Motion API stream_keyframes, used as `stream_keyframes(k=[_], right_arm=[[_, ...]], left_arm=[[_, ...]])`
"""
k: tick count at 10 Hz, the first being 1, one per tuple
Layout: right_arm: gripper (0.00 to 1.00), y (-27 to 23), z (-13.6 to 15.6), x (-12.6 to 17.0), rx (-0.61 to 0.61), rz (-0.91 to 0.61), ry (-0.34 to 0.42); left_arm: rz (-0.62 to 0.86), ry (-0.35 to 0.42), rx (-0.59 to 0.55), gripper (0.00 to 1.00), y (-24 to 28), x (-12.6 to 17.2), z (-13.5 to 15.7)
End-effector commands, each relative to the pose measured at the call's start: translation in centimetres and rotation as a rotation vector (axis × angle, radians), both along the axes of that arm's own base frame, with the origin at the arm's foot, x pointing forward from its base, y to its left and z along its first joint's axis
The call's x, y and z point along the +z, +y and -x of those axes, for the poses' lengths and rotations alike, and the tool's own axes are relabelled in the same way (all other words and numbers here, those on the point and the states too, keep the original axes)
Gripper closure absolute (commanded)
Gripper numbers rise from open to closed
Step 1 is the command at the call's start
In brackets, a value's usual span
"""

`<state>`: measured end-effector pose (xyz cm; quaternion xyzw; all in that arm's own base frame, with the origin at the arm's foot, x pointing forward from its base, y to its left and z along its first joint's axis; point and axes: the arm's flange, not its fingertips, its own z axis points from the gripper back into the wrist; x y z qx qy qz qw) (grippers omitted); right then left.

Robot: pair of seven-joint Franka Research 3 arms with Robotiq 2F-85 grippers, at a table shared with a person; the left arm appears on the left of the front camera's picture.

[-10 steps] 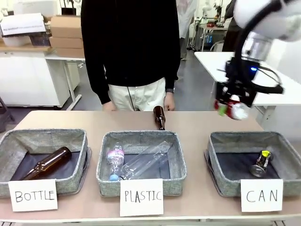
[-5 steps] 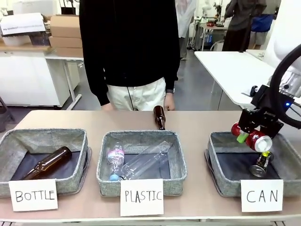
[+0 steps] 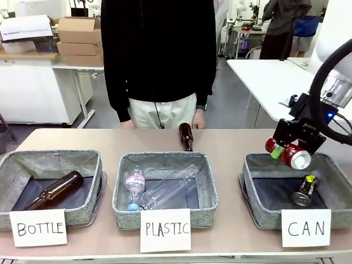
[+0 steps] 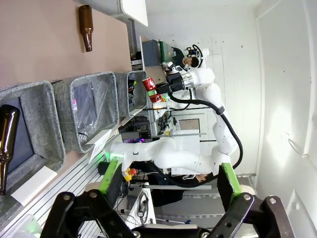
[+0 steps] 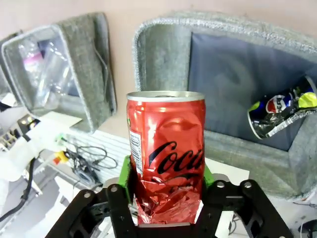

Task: Sort the can waste into the basket.
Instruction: Pick up the can waste from the table and place it in the right Fabric basket.

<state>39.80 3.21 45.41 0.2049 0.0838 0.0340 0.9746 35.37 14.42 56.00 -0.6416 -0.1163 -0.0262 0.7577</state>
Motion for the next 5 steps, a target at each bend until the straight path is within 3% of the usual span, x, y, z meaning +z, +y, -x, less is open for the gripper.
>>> stream_keyframes(k=[1,5], right_arm=[[0.00,-0.09,-0.46,0.61,-0.028,-0.035,0.027],[0.00,-0.48,-0.98,0.50,-0.066,-0.036,0.033]], left_arm=[[0.001,0.009,-0.010,0.00,-0.05,0.25,0.35],[0.001,0.009,-0.010,0.00,-0.05,0.25,0.35]])
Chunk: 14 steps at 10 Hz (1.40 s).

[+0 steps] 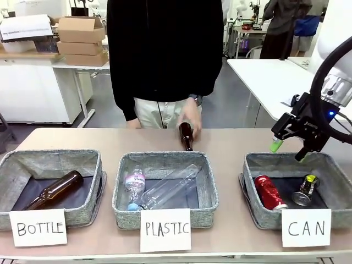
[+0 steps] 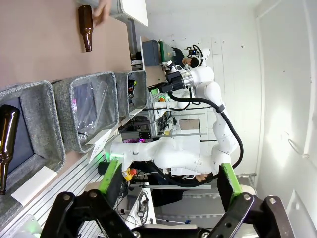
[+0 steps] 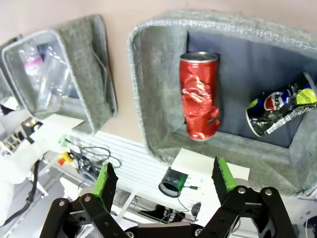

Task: Sort the can waste into the basket.
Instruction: Pick up the can waste from the table and place it in the right Fabric basket.

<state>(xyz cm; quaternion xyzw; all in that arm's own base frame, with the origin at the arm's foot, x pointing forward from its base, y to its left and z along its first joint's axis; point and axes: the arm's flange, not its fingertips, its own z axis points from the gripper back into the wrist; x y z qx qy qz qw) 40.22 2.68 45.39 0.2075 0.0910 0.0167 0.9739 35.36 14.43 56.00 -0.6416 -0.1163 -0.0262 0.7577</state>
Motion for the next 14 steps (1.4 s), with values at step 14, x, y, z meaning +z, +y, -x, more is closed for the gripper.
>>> stream_keyframes(k=[14], right_arm=[[0.00,-1.9,-1.4,7.4,-0.068,-0.716,-0.160]], left_arm=[[0.001,0.009,-0.010,0.00,-0.1,0.2,0.3]])
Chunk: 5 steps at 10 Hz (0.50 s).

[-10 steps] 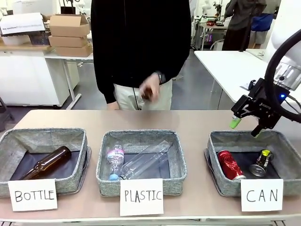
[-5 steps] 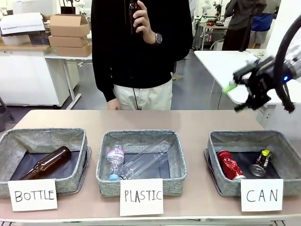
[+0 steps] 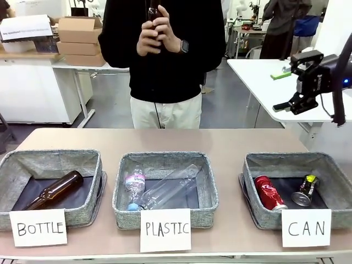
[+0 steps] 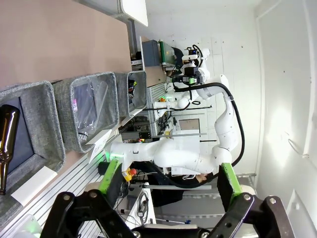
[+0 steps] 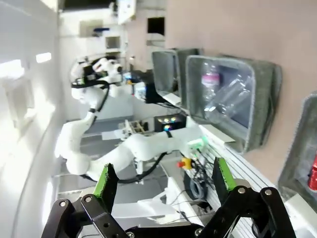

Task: Sort the can waste into the basket.
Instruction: Pick up the can waste from the table and place it in the right Fabric basket.

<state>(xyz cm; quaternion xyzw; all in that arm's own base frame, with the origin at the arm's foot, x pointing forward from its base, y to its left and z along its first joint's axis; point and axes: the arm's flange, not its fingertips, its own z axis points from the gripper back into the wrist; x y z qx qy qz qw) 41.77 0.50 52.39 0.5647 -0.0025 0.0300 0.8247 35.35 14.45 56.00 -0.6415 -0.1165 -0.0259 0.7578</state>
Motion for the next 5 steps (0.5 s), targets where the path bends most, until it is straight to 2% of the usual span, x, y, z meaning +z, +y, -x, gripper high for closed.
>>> stream_keyframes(k=[1,5], right_arm=[[0.00,0.26,0.20,0.39,-0.001,0.069,-0.005],[0.00,0.26,0.20,0.39,-0.001,0.069,-0.005]], left_arm=[[0.001,0.009,-0.011,0.00,-0.07,0.25,0.33],[0.001,0.009,-0.011,0.00,-0.07,0.25,0.33]])
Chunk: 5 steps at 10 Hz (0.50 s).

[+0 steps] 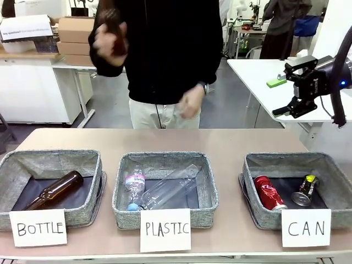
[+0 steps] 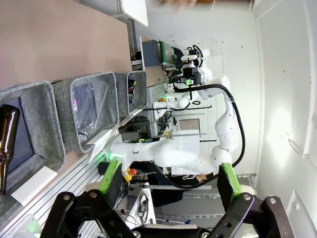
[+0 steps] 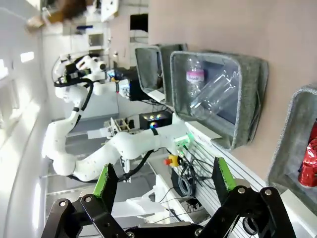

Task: Sort the can waste into the basket.
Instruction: Pick up the can waste from the table and place it in the right Fabric basket.

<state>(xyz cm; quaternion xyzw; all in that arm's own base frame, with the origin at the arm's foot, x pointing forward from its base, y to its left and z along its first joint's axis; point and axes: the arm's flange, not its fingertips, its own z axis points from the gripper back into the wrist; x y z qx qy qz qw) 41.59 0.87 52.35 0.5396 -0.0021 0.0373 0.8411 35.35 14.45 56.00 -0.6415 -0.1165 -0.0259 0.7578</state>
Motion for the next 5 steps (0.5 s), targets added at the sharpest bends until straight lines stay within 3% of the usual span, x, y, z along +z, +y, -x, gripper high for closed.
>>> stream_keyframes(k=[1,5], right_arm=[[0.00,-0.11,0.02,0.43,-0.013,0.009,0.003],[0.00,-0.11,0.02,0.43,-0.013,0.009,0.003]], left_arm=[[0.001,0.009,-0.011,0.00,-0.07,0.25,0.33],[0.001,0.009,-0.011,0.00,-0.07,0.25,0.33]])
